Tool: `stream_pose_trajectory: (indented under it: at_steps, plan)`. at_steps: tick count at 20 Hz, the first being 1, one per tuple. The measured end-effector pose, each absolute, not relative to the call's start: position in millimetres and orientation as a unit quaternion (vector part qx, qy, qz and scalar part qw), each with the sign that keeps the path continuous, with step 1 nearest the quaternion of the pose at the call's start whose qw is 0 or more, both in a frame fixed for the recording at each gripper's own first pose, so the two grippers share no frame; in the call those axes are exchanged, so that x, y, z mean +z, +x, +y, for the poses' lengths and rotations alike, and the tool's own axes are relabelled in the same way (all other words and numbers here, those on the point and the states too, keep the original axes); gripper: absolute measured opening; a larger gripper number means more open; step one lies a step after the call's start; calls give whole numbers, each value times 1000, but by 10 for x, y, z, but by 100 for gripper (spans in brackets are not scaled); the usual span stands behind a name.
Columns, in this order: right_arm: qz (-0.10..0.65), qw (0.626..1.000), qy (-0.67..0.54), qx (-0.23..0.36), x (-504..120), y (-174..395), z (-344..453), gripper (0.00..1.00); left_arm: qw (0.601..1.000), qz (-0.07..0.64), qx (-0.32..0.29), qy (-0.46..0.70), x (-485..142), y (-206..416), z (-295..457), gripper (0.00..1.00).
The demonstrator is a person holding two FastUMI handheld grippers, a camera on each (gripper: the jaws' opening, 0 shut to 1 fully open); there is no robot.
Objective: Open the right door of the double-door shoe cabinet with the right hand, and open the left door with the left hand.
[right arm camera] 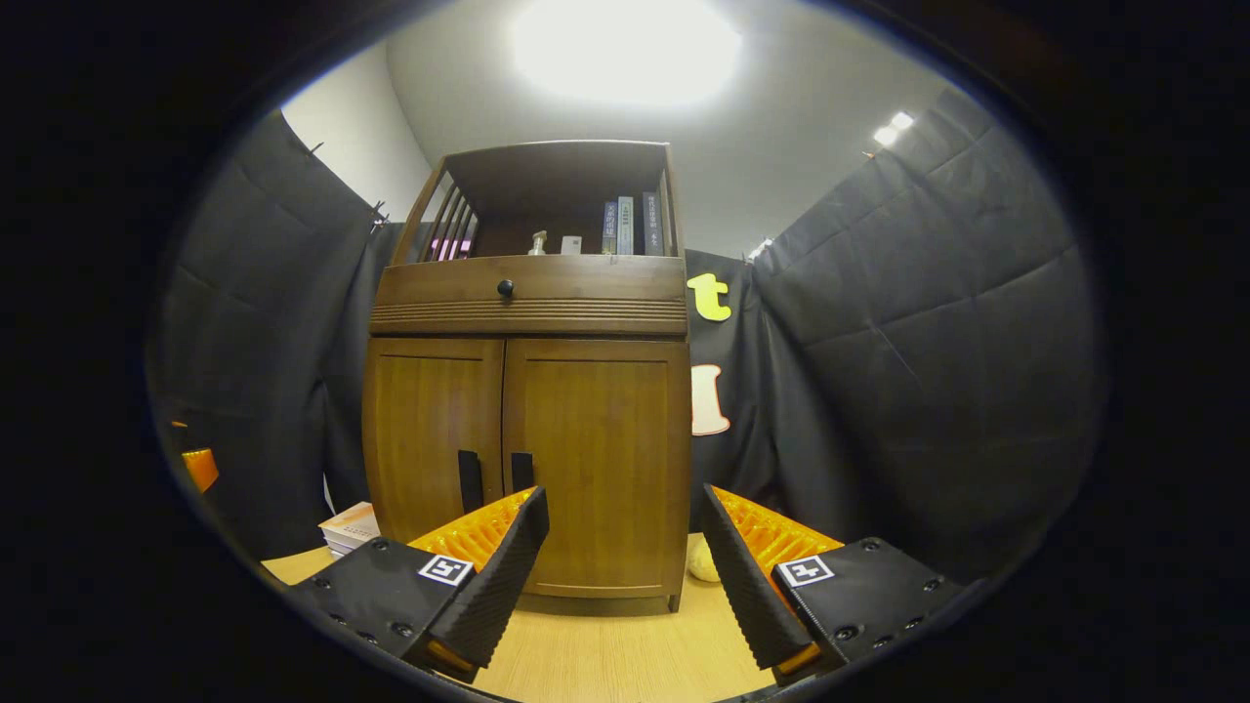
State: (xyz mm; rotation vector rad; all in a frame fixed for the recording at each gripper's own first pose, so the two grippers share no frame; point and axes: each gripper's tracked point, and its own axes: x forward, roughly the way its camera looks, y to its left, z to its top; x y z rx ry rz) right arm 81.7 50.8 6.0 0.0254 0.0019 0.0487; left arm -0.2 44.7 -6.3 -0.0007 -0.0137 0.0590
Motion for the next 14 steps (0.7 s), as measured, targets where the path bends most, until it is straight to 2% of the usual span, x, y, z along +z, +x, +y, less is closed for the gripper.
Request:
stream_pose_trajectory:
  at_steps: [14]
  plan:
    - [16,997,18,73,-181,2048,1228,97,998,-2,57,-13,-175,491,654,95]
